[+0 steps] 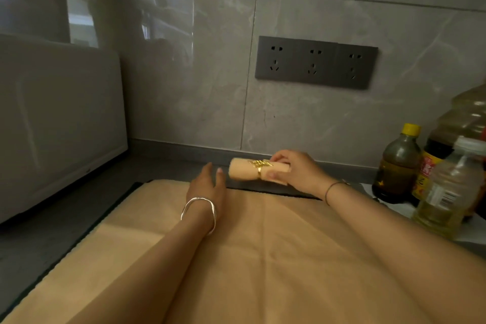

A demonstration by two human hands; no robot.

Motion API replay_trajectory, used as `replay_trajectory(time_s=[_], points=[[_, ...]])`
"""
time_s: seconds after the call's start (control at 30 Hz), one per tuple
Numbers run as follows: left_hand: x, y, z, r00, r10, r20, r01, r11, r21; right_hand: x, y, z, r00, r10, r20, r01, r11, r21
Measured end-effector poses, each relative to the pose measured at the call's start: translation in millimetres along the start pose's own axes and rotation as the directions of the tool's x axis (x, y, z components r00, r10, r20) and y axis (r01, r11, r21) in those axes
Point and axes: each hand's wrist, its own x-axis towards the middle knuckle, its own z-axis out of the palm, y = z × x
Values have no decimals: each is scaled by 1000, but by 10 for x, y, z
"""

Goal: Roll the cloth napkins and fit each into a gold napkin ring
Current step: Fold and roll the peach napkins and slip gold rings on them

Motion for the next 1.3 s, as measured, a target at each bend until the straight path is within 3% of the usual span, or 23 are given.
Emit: replay_trajectory(time_s=[0.2, 0.37, 0.53, 0.67, 0.73, 0.8, 0.9, 1.07, 1.3], points=[[50, -5, 26, 999, -38, 7, 34, 952, 305, 590, -177, 372, 991, -37, -132, 38, 999, 11], [40, -25, 53, 998, -42, 55, 19, 928, 371, 711, -63, 583, 980, -107, -166, 39, 929, -368], [33, -19, 68, 994, -49, 93, 4, 903, 429, 570, -6, 545, 967, -111, -228, 29, 942, -335], [37, -6, 68, 990, -21, 140, -59, 837, 544, 176, 5, 366, 951, -101, -292, 39, 977, -208], [-19, 34, 43, 987, -8, 160, -82, 837, 541, -217, 10, 246, 969, -46, -241, 22, 995, -101], [-104, 87, 7, 986, 11, 168, -95, 859, 502, -651, -17, 142, 996, 31, -81, -33, 999, -34], [-359, 263, -101, 949, 20, 315, -196, 821, 537, -1287, -64, -40, 982, 150, 115, -138, 984, -109], [-1231, 431, -371, 814, -14, 581, -410, 695, 591, -2161, -181, -202, 951, 209, 228, -183, 974, -131], [-2412, 444, -868, 740, -82, 667, -490, 613, 619, -3093, -472, -331, 946, 139, 292, -67, 967, -245]])
